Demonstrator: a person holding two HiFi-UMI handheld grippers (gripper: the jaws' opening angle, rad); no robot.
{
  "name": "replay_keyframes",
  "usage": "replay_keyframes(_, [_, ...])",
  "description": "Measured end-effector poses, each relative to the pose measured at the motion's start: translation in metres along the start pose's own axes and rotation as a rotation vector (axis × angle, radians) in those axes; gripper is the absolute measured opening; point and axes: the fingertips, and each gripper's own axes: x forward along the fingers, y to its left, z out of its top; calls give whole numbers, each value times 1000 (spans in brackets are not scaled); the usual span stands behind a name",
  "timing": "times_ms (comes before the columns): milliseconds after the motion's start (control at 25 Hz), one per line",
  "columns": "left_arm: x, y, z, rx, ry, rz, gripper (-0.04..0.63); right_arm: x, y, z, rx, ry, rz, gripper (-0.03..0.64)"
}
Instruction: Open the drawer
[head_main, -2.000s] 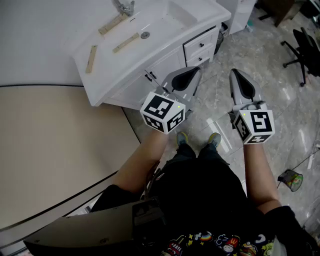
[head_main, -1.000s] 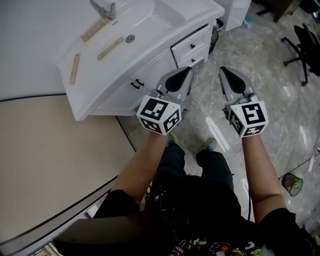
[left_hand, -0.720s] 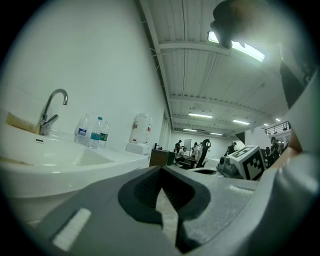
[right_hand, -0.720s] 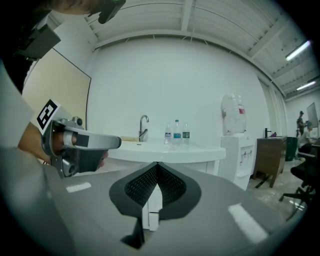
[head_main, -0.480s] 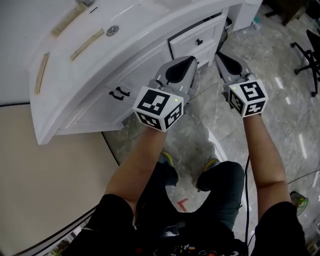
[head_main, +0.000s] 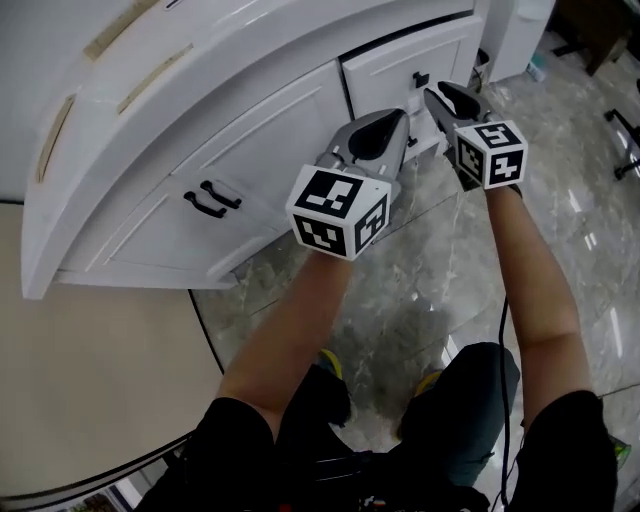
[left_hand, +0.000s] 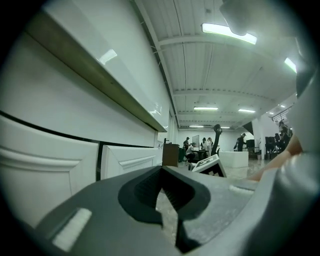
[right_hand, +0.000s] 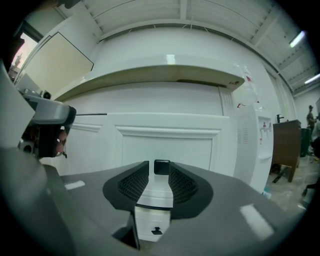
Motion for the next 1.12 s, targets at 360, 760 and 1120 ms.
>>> replay_keyframes(360, [-12,-2,-15,28,5,33,0,40,-5,-13,-2,-12,19,183])
replay_keyframes(760, [-24,-1,-9,30,0,46,0,44,-6,-11,3,0,16,144])
replay_keyframes(1120, [-23,-21,-11,20,-8,31,0,16,-6,-16,14,26,10,143])
